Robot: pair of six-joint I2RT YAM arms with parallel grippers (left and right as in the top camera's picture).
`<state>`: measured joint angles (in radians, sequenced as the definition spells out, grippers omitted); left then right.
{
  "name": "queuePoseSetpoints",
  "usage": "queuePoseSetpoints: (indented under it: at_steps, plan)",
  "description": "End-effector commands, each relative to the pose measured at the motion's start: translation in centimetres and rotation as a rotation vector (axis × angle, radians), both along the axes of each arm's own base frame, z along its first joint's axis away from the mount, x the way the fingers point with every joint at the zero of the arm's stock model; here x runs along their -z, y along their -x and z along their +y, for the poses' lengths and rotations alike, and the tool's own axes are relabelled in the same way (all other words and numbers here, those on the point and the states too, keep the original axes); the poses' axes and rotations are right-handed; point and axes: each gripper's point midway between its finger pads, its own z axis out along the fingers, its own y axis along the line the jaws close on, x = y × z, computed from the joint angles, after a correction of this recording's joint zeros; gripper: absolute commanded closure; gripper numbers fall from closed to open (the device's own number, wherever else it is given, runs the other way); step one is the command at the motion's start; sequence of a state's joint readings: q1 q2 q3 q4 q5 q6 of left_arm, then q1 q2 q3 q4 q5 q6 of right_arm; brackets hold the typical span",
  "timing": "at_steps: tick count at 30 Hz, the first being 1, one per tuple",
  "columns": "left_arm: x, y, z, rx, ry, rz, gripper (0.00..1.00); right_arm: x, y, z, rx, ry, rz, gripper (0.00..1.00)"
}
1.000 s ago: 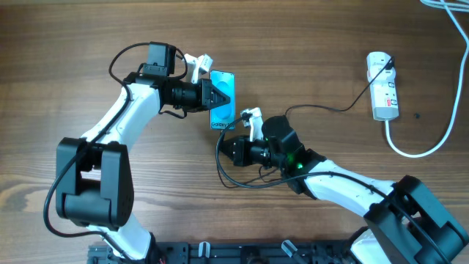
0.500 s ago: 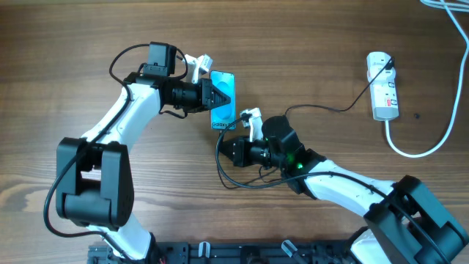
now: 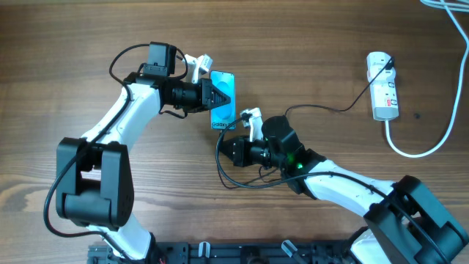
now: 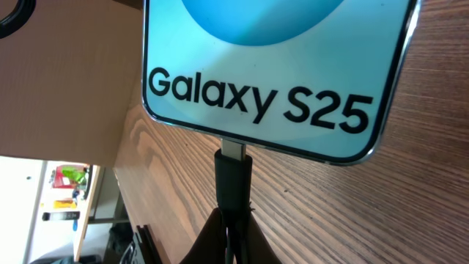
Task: Plug charger to phone and switch on socket
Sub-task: 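Push the connector up into the phone's bottom port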
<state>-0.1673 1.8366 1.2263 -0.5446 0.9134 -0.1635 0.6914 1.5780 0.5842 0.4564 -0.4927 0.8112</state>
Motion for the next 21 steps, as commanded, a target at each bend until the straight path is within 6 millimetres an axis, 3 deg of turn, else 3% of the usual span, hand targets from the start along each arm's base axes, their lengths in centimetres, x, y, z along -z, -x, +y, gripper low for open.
queuePoseSetpoints:
  at_steps: [1,21]
  plan:
    - [-0.54,0.07,-0.24,0.010,0.026,-0.003,0.96,0.41,-0.69,-0.39,0.061,0.012,0.021,0.96]
    - [-0.53,0.09,-0.24,0.041,0.020,-0.049,0.96,0.10,-1.40,-0.74,0.114,-0.021,0.070,0.96]
